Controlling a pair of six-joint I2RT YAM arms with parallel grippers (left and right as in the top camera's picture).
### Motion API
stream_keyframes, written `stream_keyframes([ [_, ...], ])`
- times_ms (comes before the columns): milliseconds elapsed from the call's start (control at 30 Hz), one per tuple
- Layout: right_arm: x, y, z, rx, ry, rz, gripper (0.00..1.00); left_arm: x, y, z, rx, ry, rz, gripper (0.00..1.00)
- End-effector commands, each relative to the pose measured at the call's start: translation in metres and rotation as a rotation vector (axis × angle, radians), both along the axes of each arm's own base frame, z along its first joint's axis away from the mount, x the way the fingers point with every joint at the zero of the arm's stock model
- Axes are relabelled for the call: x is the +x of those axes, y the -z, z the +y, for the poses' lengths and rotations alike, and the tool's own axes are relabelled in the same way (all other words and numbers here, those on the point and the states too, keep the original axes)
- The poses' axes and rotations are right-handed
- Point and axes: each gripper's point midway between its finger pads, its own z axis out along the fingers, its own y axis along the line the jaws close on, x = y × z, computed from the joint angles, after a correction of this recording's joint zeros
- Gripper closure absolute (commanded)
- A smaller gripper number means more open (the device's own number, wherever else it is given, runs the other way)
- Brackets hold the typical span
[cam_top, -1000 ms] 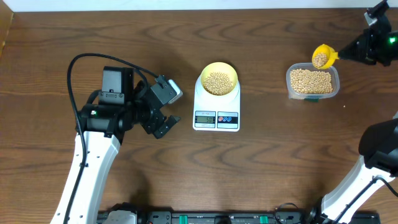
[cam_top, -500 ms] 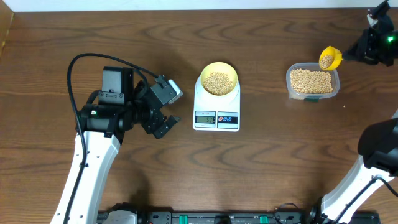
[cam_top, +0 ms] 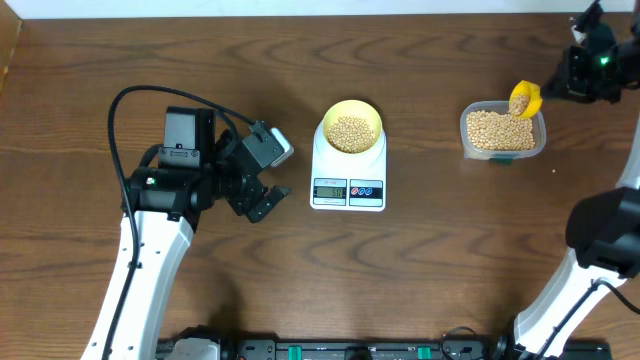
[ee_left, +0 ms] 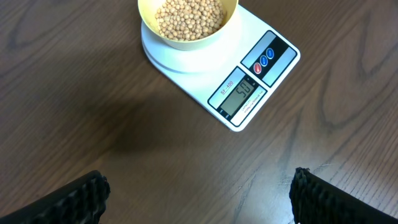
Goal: Scoop item into bowl and weigh 50g on scale
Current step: 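Carry the scoop right over the soybean tub with the right gripper, then lower the scoop into the soybean tub with the right gripper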
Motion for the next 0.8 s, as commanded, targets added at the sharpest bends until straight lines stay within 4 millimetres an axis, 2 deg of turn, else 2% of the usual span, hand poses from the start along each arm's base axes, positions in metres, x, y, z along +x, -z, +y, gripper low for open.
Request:
stream_keyframes([
  [0, 0.003, 0.015, 0.001, -0.076, 0.006, 0.049, 0.99, -0.001, 0.001, 0.001, 0.005, 0.008, -0.002, 0.05],
  [100, 0.006, 0.018, 0.006, -0.122, -0.01, 0.05, 0.99, -0.001, 0.001, 0.001, 0.005, 0.008, -0.002, 0.05],
  [400, 0.008, 0.023, 0.005, -0.312, 0.008, 0.082, 0.99, -0.001, 0.001, 0.001, 0.005, 0.008, -0.002, 0.05],
  [600, -0.008, 0.025, 0.007, -0.396, -0.002, 0.155, 0.99, -0.001, 0.001, 0.001, 0.005, 0.008, -0.002, 0.05],
  [767, -0.013, 0.024, 0.007, -0.455, -0.003, 0.18, 0.99, -0.001, 0.001, 0.001, 0.005, 0.008, -0.002, 0.05],
])
